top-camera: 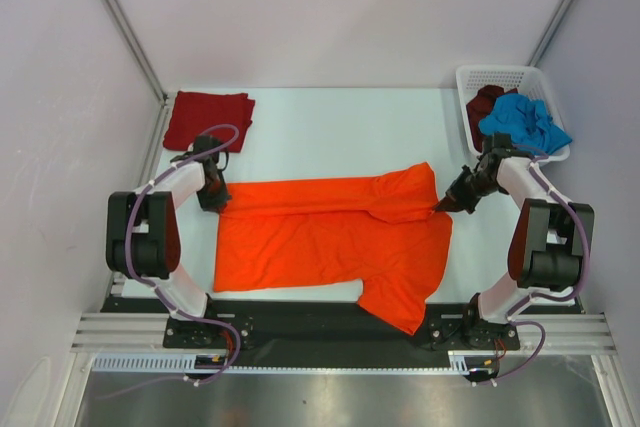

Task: Fold and stack the t-shirts
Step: Fold the tshirt

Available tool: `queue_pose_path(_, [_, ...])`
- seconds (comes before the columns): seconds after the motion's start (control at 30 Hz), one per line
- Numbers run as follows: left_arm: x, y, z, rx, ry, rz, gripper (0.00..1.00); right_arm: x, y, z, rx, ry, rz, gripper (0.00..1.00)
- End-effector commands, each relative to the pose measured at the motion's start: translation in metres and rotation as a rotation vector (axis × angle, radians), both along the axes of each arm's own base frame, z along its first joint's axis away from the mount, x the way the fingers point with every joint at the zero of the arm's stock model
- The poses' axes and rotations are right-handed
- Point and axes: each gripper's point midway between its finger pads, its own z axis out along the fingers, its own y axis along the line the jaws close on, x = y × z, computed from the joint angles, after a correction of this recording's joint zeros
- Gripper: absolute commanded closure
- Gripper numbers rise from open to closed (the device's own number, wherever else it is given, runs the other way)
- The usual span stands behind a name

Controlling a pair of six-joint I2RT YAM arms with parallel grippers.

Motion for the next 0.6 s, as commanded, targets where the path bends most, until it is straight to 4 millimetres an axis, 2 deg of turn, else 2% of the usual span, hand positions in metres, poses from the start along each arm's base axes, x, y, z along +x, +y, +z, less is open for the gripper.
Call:
queue_pose_path(0.0, [0.006,0.003,0.013,0.023,-0.053,0.009,0.99,0.01,-0.008,0.02,-0.053,-0.077,0.012,1.0])
queue_pose_path(0.13, [0.003,0.0,0.005,0.008,-0.028,0.005,0.98,0.009,-0.007,0.007,-0.041,-0.049,0.022,1.0])
queue_pose_path(0.3, [0.005,-0.002,0.005,-0.003,-0.035,0.006,0.92,0.009,-0.006,-0.01,-0.033,-0.032,0.021,0.99])
queue_pose_path(0.47, [0.009,-0.002,0.014,-0.005,-0.057,0.009,0.68,0.016,-0.007,-0.015,-0.045,-0.043,0.04,0.93])
queue_pose_path(0.5, [0.009,-0.001,0.016,0.002,-0.063,0.013,0.6,0.015,-0.007,-0.016,-0.046,-0.039,0.045,0.92])
queue_pose_path(0.57, [0.01,0.0,0.024,0.004,-0.081,0.015,0.56,0.013,-0.009,-0.018,-0.062,-0.025,0.061,0.84])
